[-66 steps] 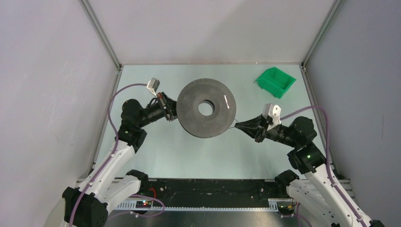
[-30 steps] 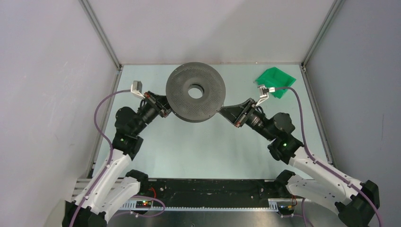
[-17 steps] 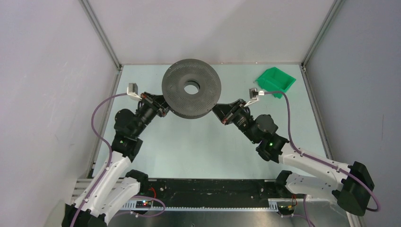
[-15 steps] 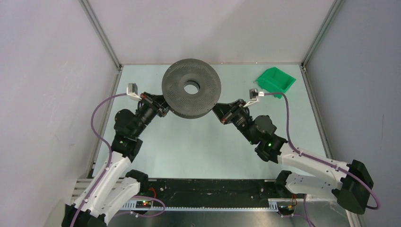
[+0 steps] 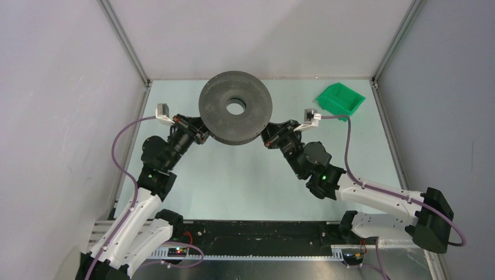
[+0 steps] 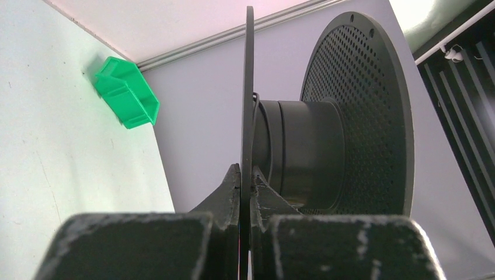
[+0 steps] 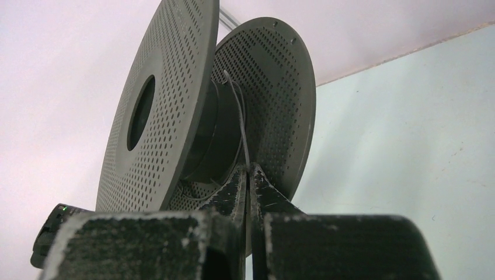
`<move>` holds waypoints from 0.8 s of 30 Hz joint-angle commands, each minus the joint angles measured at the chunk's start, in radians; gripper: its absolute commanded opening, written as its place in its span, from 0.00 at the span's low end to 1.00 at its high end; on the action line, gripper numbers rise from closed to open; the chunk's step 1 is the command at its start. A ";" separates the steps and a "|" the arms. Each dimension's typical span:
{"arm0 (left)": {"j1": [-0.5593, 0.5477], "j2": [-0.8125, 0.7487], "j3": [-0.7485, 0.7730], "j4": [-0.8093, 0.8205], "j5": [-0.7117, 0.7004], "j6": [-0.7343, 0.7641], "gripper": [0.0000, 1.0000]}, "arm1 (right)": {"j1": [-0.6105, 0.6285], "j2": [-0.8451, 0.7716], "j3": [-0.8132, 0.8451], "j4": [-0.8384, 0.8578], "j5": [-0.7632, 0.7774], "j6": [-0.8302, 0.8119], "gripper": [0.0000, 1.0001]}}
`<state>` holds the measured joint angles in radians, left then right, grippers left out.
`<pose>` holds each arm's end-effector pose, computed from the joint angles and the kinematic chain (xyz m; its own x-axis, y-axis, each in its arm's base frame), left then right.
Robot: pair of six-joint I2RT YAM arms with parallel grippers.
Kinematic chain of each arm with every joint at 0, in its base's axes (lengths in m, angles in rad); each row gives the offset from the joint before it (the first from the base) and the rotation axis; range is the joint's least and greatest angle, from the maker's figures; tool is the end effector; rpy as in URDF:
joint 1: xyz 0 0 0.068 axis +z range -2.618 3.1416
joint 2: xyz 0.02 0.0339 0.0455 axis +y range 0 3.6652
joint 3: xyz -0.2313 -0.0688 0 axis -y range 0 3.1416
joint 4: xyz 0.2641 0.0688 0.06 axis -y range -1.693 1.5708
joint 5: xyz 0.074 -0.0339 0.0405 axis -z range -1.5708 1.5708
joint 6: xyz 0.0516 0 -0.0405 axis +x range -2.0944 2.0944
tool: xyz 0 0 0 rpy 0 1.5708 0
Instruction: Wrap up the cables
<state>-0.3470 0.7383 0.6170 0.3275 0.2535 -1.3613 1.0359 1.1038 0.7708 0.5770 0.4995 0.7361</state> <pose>0.2210 -0.0937 0.3222 -0.5078 -0.8233 -0.2538 0.3048 0.1039 -0.9467 0.1746 0.2462 0.3192 -0.2567 0.7229 -0.6414 -0.4668 0.4884 0.7373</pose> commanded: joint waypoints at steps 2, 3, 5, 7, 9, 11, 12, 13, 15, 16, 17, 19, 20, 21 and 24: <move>-0.015 -0.025 0.021 0.115 -0.045 0.010 0.00 | 0.027 0.033 0.058 0.017 0.094 -0.032 0.00; -0.015 -0.025 0.020 0.114 -0.046 0.013 0.00 | 0.030 0.039 0.061 0.024 0.100 -0.034 0.00; -0.016 -0.024 0.019 0.115 -0.049 0.015 0.00 | 0.035 0.047 0.065 0.030 0.102 -0.033 0.00; -0.017 -0.023 0.017 0.115 -0.050 0.016 0.00 | 0.036 0.053 0.066 0.041 0.104 -0.029 0.00; -0.017 -0.023 0.010 0.114 -0.051 0.011 0.00 | 0.037 0.064 0.066 0.048 0.107 -0.004 0.00; -0.018 -0.027 0.004 0.115 -0.059 0.006 0.00 | 0.036 0.083 0.066 0.067 0.100 0.025 0.00; -0.018 -0.029 0.003 0.115 -0.064 0.005 0.00 | 0.038 0.095 0.066 0.083 0.091 0.043 0.00; -0.018 -0.030 0.001 0.115 -0.067 0.005 0.00 | 0.037 0.101 0.066 0.091 0.088 0.052 0.00; -0.019 -0.032 0.000 0.114 -0.072 0.005 0.00 | 0.042 0.118 0.067 0.114 0.087 0.073 0.00; -0.018 -0.032 -0.001 0.115 -0.075 0.004 0.00 | 0.045 0.129 0.067 0.122 0.098 0.084 0.00; -0.018 -0.032 -0.002 0.115 -0.075 0.003 0.00 | 0.047 0.134 0.067 0.124 0.105 0.090 0.00; -0.020 -0.033 -0.002 0.115 -0.078 -0.001 0.00 | 0.052 0.149 0.066 0.131 0.120 0.108 0.00; -0.020 -0.031 -0.003 0.115 -0.078 -0.002 0.00 | 0.052 0.158 0.067 0.137 0.121 0.117 0.00; -0.020 -0.030 -0.003 0.115 -0.079 -0.003 0.00 | 0.053 0.162 0.067 0.140 0.120 0.121 0.00; -0.021 -0.030 -0.008 0.116 -0.083 -0.008 0.00 | 0.055 0.178 0.067 0.151 0.123 0.151 0.00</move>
<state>-0.3573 0.7383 0.5888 0.3244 0.1852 -1.3350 1.0843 1.2575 0.7994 0.6888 0.5827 0.8356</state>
